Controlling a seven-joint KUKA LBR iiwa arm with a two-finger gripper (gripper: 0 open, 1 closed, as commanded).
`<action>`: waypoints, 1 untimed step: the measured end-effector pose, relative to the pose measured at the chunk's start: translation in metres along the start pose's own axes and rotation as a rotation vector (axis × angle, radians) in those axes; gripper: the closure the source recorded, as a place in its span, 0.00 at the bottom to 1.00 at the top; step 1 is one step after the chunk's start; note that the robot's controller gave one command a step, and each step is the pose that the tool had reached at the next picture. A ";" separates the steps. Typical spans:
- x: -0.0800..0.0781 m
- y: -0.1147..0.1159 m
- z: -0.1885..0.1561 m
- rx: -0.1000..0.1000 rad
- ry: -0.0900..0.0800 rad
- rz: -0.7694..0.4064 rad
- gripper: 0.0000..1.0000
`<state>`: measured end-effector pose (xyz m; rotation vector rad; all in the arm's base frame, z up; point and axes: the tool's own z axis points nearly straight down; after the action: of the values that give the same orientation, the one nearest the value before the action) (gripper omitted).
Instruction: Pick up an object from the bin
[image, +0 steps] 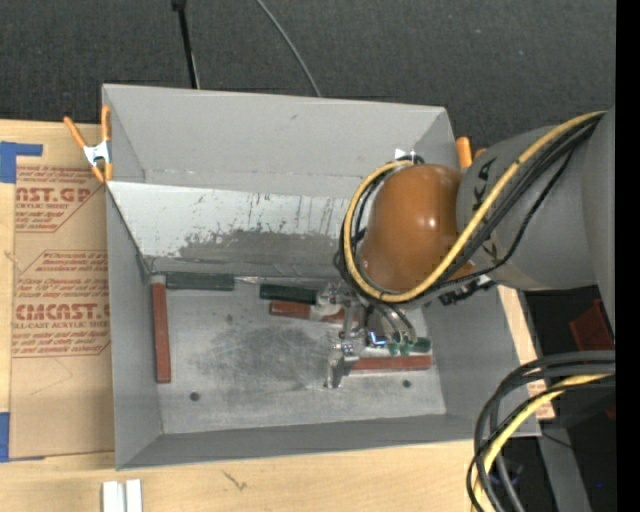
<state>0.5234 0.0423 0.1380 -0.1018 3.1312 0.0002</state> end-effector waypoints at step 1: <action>0.022 -0.047 0.062 -0.001 0.006 -0.065 1.00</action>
Offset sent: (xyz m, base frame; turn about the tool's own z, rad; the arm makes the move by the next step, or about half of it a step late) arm 0.0000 0.0000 0.0000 0.0000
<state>0.5051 -0.0057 0.0754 -0.2037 3.1322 0.0014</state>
